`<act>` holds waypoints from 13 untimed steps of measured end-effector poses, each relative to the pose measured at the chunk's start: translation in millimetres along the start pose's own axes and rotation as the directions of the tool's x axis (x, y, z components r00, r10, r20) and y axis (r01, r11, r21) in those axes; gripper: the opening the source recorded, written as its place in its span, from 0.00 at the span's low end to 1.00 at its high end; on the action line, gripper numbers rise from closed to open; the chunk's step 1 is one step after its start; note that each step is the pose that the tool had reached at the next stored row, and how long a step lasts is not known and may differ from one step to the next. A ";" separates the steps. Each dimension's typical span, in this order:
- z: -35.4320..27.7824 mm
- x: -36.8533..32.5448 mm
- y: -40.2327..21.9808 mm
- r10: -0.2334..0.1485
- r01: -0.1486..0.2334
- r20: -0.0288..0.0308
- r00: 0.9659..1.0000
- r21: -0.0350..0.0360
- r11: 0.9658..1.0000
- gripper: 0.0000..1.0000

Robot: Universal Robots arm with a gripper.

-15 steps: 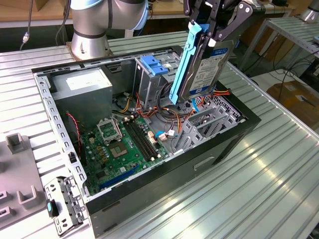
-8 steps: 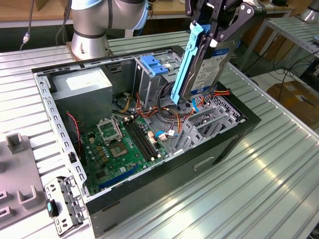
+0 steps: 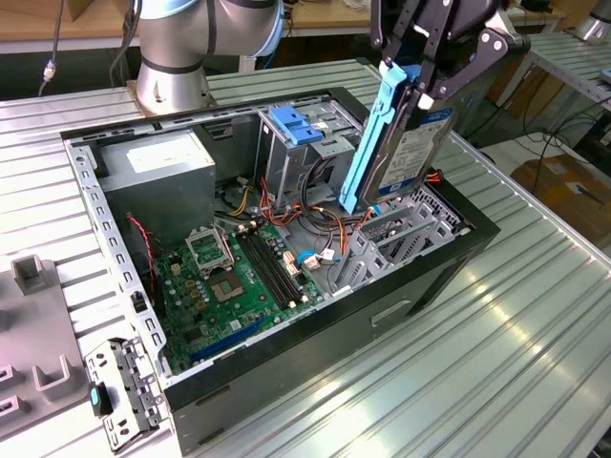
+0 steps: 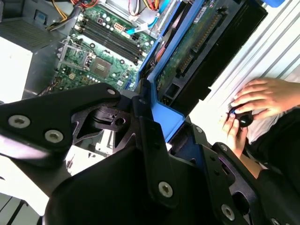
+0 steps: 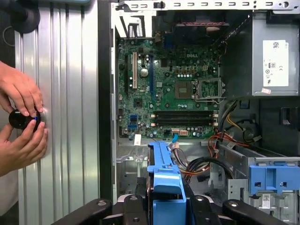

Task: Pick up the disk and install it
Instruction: 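Insert the disk into the insertion slot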

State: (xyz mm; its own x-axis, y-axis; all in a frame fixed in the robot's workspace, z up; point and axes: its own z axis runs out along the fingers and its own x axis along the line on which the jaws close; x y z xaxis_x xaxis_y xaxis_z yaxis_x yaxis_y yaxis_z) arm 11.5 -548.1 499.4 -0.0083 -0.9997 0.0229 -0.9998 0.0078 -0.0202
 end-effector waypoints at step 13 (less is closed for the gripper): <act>22.9 3.2 -31.7 0.000 0.000 0.000 1.000 0.000 1.000 0.37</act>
State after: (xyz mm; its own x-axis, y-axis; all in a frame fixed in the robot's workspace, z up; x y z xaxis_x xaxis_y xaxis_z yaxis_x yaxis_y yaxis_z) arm 43.6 -552.1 477.2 -0.0083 -0.9997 0.0228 -0.9998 0.0079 -0.0203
